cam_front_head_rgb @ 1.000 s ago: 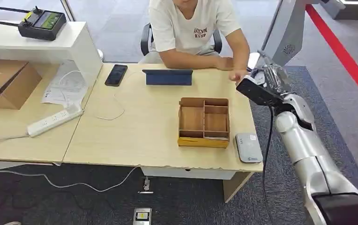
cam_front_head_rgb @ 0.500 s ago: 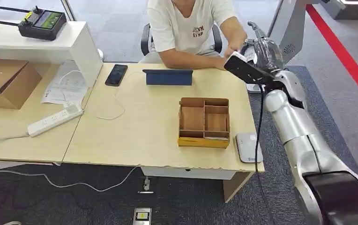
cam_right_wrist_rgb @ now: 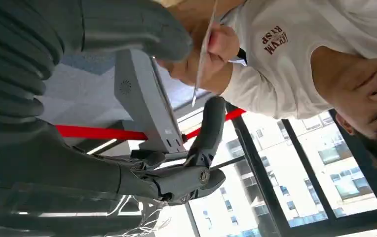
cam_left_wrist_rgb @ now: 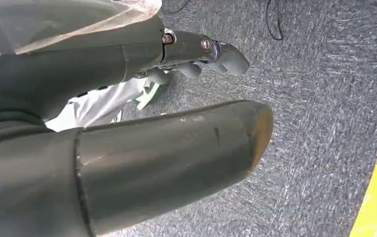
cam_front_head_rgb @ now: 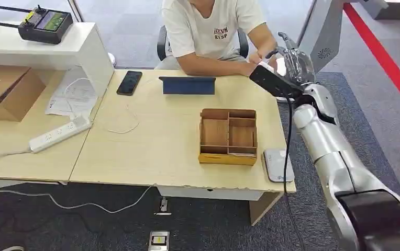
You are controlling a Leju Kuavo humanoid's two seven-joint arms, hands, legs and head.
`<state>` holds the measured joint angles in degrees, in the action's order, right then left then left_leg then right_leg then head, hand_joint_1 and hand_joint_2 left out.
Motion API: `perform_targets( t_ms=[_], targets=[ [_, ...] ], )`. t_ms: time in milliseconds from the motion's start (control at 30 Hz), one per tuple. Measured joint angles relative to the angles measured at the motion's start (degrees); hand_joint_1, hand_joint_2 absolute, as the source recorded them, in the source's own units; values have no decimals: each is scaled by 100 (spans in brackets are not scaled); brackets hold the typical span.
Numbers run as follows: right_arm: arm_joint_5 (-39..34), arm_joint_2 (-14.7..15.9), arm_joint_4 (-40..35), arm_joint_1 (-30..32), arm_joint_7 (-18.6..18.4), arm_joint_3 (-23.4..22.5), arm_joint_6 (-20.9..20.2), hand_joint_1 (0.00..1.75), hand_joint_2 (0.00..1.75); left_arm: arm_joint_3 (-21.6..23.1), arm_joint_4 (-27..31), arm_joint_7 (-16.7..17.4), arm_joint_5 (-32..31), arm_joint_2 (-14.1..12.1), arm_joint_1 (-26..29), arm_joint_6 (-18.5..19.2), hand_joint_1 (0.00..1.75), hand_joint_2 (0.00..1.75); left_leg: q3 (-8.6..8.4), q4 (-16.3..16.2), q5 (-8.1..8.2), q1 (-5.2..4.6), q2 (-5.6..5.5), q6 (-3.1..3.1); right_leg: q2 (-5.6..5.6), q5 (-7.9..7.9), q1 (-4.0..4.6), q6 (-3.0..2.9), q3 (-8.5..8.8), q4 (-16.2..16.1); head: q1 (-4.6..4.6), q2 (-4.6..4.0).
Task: Pass the card to the sensor for recognition and then transmit it.
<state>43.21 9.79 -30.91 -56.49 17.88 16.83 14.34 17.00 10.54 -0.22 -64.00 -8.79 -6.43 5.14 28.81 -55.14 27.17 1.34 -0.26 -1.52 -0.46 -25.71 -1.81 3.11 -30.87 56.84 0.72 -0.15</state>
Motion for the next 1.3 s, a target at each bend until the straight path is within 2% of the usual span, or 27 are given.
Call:
perform_targets(
  t_ms=[267,367,467,567,600,733,867,1000,1300],
  targets=[
    [-114,37,35,-1,77,0,20,0,0,0,0,11,-11,33,17,17,0,0,-6,-1,-7,0,1,-4,1,9,0,-8,4,0,2,0],
    [-311,37,31,-1,133,-4,-92,0,0,0,0,13,11,42,18,17,0,0,-8,-1,-8,0,1,-4,1,12,0,-7,5,0,0,0],
    [-879,44,26,3,173,-59,-637,0,0,-2,0,28,55,55,18,17,0,0,-10,-1,-8,0,1,-4,1,12,0,-7,6,0,0,0],
    [-1914,74,-116,92,135,-177,-1781,0,0,-4,0,28,68,59,19,15,0,0,-12,-1,-8,0,1,-5,1,12,0,-7,6,0,0,0],
    [-2252,94,-201,162,85,-192,-2130,0,175,-6,0,26,68,59,21,15,0,0,-11,-1,-7,0,0,-5,1,12,0,-7,6,0,2,0],
    [-3301,236,-684,594,-231,-210,-3120,0,175,-13,0,0,48,59,26,-2,0,0,-11,-1,-7,0,-1,-5,1,12,0,-7,7,0,2,0],
    [-3884,422,-1290,1131,-577,-201,-3745,0,175,-59,0,-31,50,57,30,-2,0,0,-12,-1,-7,0,-1,-4,1,11,0,-7,9,0,2,0],
    [-3890,590,-1909,1699,-850,-162,-4059,0,175,-136,0,-2,70,57,33,17,0,0,-12,0,-7,0,1,-4,2,11,0,-7,9,0,2,0],
    [-3582,859,-2776,2430,-1108,-94,-4620,0,175,-269,0,59,52,55,32,2,0,0,-13,0,-7,0,1,-4,2,12,0,-7,10,0,2,0]
  ],
)
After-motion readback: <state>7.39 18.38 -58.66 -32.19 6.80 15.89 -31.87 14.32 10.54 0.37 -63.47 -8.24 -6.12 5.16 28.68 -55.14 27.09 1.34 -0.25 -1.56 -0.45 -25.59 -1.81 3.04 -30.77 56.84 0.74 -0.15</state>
